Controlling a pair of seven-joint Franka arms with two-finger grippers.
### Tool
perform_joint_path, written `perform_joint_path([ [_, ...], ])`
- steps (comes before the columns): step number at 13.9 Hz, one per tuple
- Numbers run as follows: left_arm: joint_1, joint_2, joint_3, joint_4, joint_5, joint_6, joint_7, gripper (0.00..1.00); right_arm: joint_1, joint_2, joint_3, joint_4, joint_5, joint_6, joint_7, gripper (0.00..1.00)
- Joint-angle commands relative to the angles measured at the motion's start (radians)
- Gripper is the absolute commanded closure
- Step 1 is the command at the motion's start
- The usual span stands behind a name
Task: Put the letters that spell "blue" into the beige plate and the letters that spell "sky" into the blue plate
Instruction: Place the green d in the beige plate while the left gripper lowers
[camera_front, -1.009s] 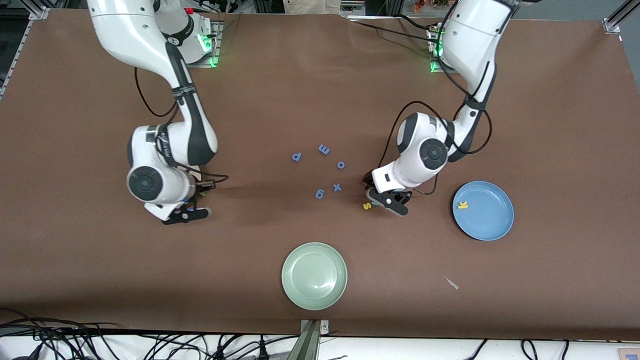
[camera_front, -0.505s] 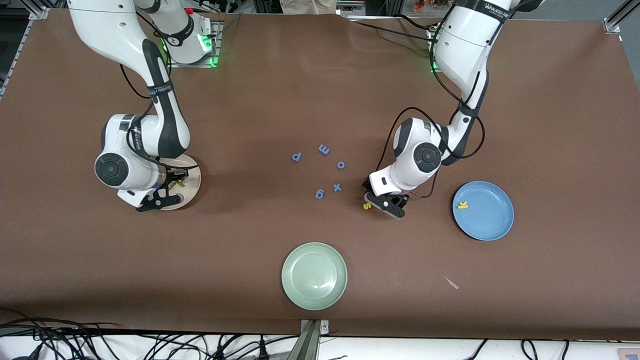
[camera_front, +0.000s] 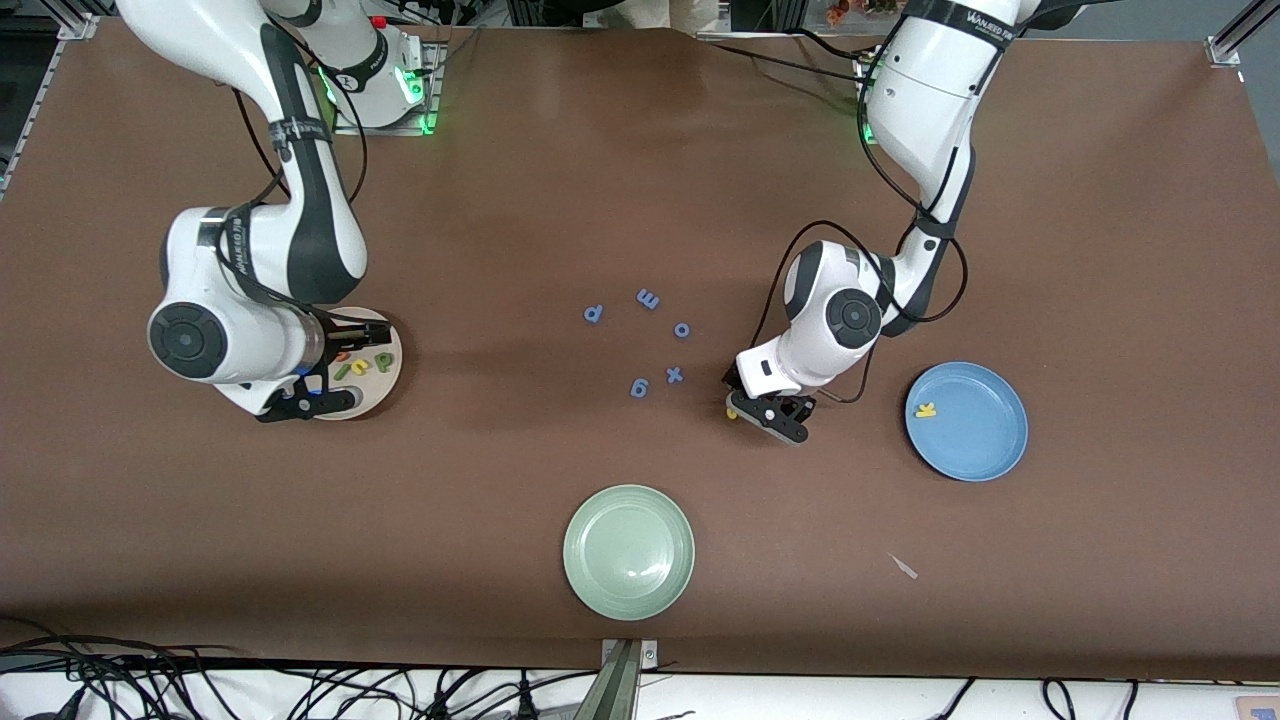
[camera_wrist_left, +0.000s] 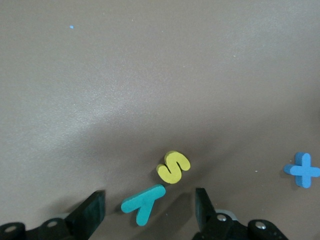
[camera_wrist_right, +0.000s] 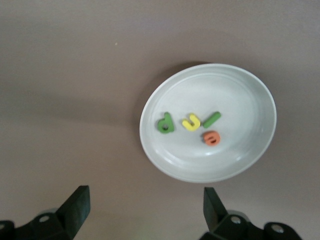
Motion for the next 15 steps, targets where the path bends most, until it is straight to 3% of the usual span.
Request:
perform_joint_path([
  [1, -0.021, 0.022, 0.014, 0.019, 0.024, 0.009, 0.021, 0.41, -0.002, -0.025, -0.033, 0.087, -0.002, -0.139, 0.008, 0.00],
  [3, -0.021, 0.021, 0.014, 0.019, 0.038, 0.009, 0.021, 0.57, -0.001, -0.042, -0.050, 0.124, -0.020, -0.204, 0.008, 0.00],
  [5, -0.021, 0.021, 0.014, 0.019, 0.038, 0.009, 0.021, 0.62, -0.007, -0.095, -0.030, 0.135, -0.080, -0.216, 0.009, 0.00],
  [6, -0.021, 0.021, 0.014, 0.019, 0.038, 0.009, 0.021, 0.63, -0.040, -0.149, 0.014, 0.117, -0.102, -0.210, 0.024, 0.00],
  [8, -0.019, 0.019, 0.014, 0.019, 0.038, 0.009, 0.021, 0.69, -0.195, -0.235, 0.192, 0.078, -0.166, -0.189, 0.069, 0.00],
  [12, -0.016, 0.005, 0.015, 0.019, 0.038, 0.008, 0.015, 0.74, -0.422, -0.351, 0.413, 0.009, -0.202, -0.161, 0.088, 0.00],
  [13, -0.016, 0.004, 0.015, 0.019, 0.038, 0.008, 0.015, 0.74, -0.463, -0.359, 0.461, 0.011, -0.208, -0.149, 0.087, 0.00],
  [15, -0.016, 0.004, 0.015, 0.020, 0.036, 0.008, 0.015, 0.73, -0.507, -0.387, 0.492, 0.011, -0.222, -0.133, 0.103, 0.00],
])
